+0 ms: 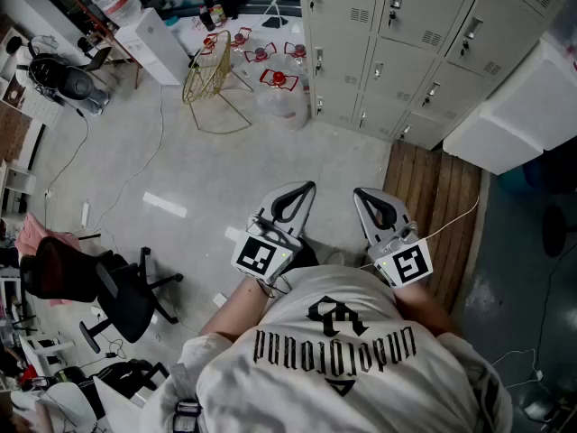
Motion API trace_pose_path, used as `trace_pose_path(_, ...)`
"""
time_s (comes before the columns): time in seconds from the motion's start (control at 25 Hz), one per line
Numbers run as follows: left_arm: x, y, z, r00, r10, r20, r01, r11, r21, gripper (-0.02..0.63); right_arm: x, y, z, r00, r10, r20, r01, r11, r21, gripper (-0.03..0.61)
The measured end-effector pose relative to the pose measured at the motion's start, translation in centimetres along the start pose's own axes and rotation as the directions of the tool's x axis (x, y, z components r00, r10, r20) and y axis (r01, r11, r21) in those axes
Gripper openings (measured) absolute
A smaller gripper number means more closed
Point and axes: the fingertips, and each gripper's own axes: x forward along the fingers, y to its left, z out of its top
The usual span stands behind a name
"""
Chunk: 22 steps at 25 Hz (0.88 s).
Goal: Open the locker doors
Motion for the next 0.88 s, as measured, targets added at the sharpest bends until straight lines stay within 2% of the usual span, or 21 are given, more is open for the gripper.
trace_pose_path(0.32, 0.5, -1.4, 0.0, 1.0, -0.011, -0.005, 0.011, 1.0, 0.003, 0.006, -1.4, -0.4, 0.2, 1.0, -0.008, 0.008, 0.008, 1.0, -0.002, 0.005)
trace_pose_path(0.52, 0.8, -1.6, -0.1, 1.0, -0.012, -0.011, 0.013, 1.0, 0.001, 0.006, -1.5, -0.1, 0.2, 1.0, 0.025, 0.012, -0.025, 0.999, 0.019, 0.005)
trace_pose_path(0.76, 1.3, -1.5, 0.4, 1.0, -0.021, -0.011, 0.021, 1.0, 0.009, 0.006, -1.2, -0.7, 0.7, 1.0, 0.011, 0.006, -0.012, 1.0, 0.006, 0.006)
trace_pose_path(0.88, 2.0, -1.4, 0.6, 1.0, -0.024, -0.01, 0.025, 1.0, 0.018, 0.006, -1.1, -1.7, 1.0, 0.999, 0.004, 0.039, -0.003, 1.0, -0.024, 0.006)
